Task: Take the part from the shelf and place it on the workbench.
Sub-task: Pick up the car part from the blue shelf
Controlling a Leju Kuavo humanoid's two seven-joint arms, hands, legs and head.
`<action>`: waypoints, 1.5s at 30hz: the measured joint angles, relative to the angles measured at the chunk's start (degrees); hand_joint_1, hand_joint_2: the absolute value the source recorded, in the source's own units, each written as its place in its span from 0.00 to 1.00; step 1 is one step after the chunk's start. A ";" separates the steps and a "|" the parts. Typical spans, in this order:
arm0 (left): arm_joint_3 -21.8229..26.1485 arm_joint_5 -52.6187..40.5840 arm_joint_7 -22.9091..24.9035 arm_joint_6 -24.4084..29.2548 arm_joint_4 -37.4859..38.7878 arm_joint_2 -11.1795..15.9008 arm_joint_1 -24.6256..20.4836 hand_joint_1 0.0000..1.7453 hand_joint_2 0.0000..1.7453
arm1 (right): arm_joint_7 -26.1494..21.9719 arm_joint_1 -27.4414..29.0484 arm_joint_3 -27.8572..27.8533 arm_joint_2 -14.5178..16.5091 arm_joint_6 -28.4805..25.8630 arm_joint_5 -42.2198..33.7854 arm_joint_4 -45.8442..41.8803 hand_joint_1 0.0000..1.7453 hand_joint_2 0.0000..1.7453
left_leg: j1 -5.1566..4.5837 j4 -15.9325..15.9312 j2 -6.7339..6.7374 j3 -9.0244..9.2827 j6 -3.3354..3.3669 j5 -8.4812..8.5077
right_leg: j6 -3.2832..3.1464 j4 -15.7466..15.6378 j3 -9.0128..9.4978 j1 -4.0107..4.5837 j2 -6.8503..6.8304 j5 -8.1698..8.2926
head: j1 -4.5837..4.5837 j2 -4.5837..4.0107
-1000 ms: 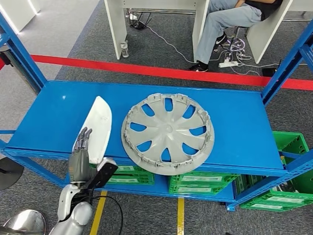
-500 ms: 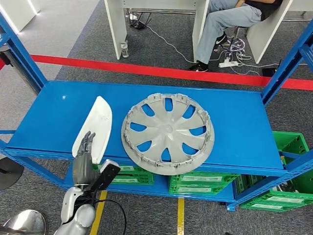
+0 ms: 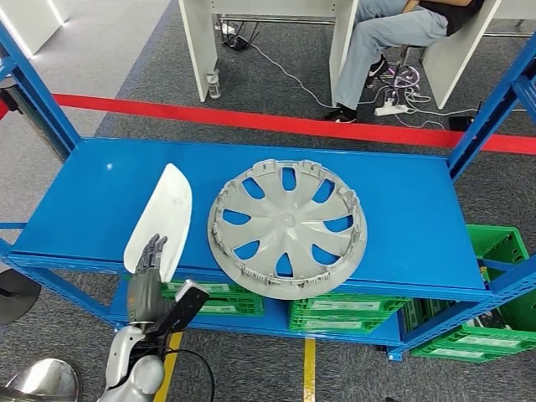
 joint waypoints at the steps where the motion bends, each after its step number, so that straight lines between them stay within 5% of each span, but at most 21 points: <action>1: 0.13 -0.24 0.08 -0.03 0.12 0.02 -0.01 0.00 1.00 | 0.01 -0.01 0.12 -0.01 0.00 -0.06 0.01 0.00 0.00 | 0.00 0.00 0.00 0.00 0.00 0.00 | 0.00 0.00 0.00 0.00 0.00 0.00 | -0.01 0.00; 5: 0.50 -0.87 0.19 0.01 0.79 0.28 -0.28 0.29 1.00 | 0.04 -0.08 0.38 -0.07 0.00 -0.36 0.00 0.00 0.00 | 0.00 0.00 0.00 0.00 0.00 0.00 | 0.00 0.00 0.00 0.00 -0.01 0.00 | -0.01 0.00; 7: 0.61 -0.89 0.19 0.20 1.33 0.49 -0.65 0.35 1.00 | 0.03 -0.12 0.41 -0.11 0.00 -0.46 0.01 0.00 0.00 | 0.00 0.00 0.00 0.00 0.00 0.00 | 0.00 0.00 0.00 0.00 -0.01 0.00 | -0.01 0.00; 11: 0.75 -0.91 0.19 0.53 2.13 0.87 -1.44 1.00 1.00 | 0.02 -0.20 0.44 -0.20 0.00 -0.56 0.00 0.00 0.00 | 0.00 0.00 0.00 0.00 0.00 0.00 | 0.00 0.00 0.02 0.00 -0.01 0.00 | -0.01 0.00; 45: 1.35 -2.70 0.67 1.91 2.47 2.20 -4.15 1.00 1.00 | -0.04 -0.31 0.95 -0.39 -0.40 -1.39 -0.01 0.00 0.00 | 0.00 0.00 0.00 0.11 0.00 0.00 | 0.00 0.01 0.11 0.00 0.00 0.00 | -0.01 0.00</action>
